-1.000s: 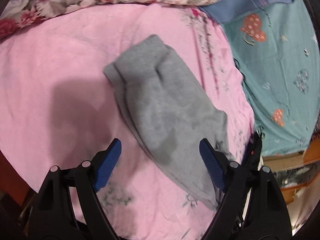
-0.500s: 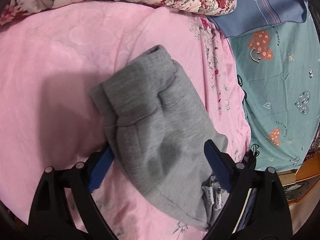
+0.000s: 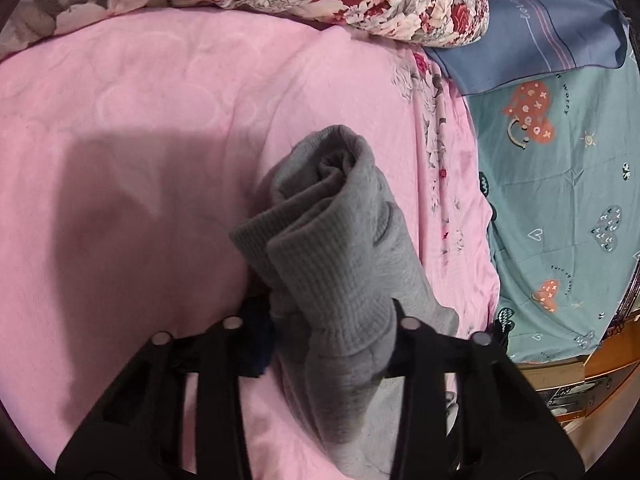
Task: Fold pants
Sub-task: 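Grasp the folded pants end with the left tool and lift it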
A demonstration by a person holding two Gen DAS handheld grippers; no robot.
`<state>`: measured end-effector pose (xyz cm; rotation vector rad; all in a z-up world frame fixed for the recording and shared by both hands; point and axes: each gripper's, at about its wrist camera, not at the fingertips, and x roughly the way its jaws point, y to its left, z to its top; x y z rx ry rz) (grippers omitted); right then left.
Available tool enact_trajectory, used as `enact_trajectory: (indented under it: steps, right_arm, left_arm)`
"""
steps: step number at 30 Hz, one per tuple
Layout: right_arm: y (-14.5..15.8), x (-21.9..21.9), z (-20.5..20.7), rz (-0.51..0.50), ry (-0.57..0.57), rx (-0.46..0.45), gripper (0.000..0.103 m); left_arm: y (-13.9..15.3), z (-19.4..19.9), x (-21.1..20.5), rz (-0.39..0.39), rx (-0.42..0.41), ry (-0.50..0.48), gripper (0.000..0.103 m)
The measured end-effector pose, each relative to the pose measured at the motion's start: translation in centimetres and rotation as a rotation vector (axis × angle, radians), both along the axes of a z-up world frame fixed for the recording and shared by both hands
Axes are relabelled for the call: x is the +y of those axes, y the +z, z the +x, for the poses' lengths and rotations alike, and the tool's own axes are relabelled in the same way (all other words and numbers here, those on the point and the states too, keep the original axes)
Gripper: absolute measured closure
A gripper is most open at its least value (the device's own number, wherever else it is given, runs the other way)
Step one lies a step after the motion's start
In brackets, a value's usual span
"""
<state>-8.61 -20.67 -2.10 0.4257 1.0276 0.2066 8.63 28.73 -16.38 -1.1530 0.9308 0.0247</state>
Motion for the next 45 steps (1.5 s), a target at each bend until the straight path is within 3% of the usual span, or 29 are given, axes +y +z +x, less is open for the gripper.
enact_trajectory:
  steps: [5,9,13,17,18,19,21,27,33,36,39,41,45]
  right_arm:
    - [0.4,1.7,1.1,-0.072,0.021,0.026,0.021]
    - [1.9,6.1,4.2,-0.118,0.115,0.011,0.021]
    - [2.9,12.3,10.1,-0.154,0.231,-0.012,0.021]
    - [1.3,20.0,18.0,-0.189,0.360,0.042,0.021]
    - [0.7,21.3,19.5,-0.210,0.371,0.061,0.031]
    - [-0.2,22.7,21.0,-0.243,0.386,0.084,0.061]
    - [-2.3,24.8,23.7,-0.320,0.388,0.139,0.086]
    - [-7.2,25.8,26.6,-0.355,0.339,0.249,0.086]
    - [-6.0,25.7,26.7,-0.346,0.342,0.262,0.086]
    - [-4.5,25.9,24.8,-0.316,0.397,0.237,0.086]
    - [-5.3,26.4,23.3,-0.282,0.449,0.271,0.086]
    - [-6.9,27.0,22.5,-0.319,0.467,0.289,0.086]
    - [-7.6,27.2,22.0,-0.347,0.455,0.223,0.084]
  left_arm:
    - [1.4,-1.7,-0.5,0.086,-0.099,0.006,0.072]
    - [2.1,-1.9,-0.6,0.112,-0.140,-0.012,0.071]
    - [1.1,-1.3,-0.4,0.117,-0.121,-0.028,0.071]
    - [0.3,-1.2,0.1,0.067,-0.125,-0.037,0.071]
    - [0.2,-1.2,0.1,0.069,-0.125,-0.039,0.071]
    - [0.2,-1.3,0.1,0.068,-0.127,-0.039,0.071]
    - [0.1,-1.3,0.1,0.066,-0.130,-0.040,0.071]
    - [-0.1,-1.3,0.0,0.055,-0.129,-0.054,0.071]
    - [0.0,-1.4,0.0,0.051,-0.135,-0.054,0.071]
    - [0.0,-1.5,-0.1,0.053,-0.134,-0.052,0.071]
    - [0.1,-1.6,-0.2,0.058,-0.131,-0.050,0.071]
    - [0.1,-1.7,-0.3,0.060,-0.127,-0.049,0.071]
    - [0.4,-1.7,-0.5,0.087,-0.118,-0.044,0.071]
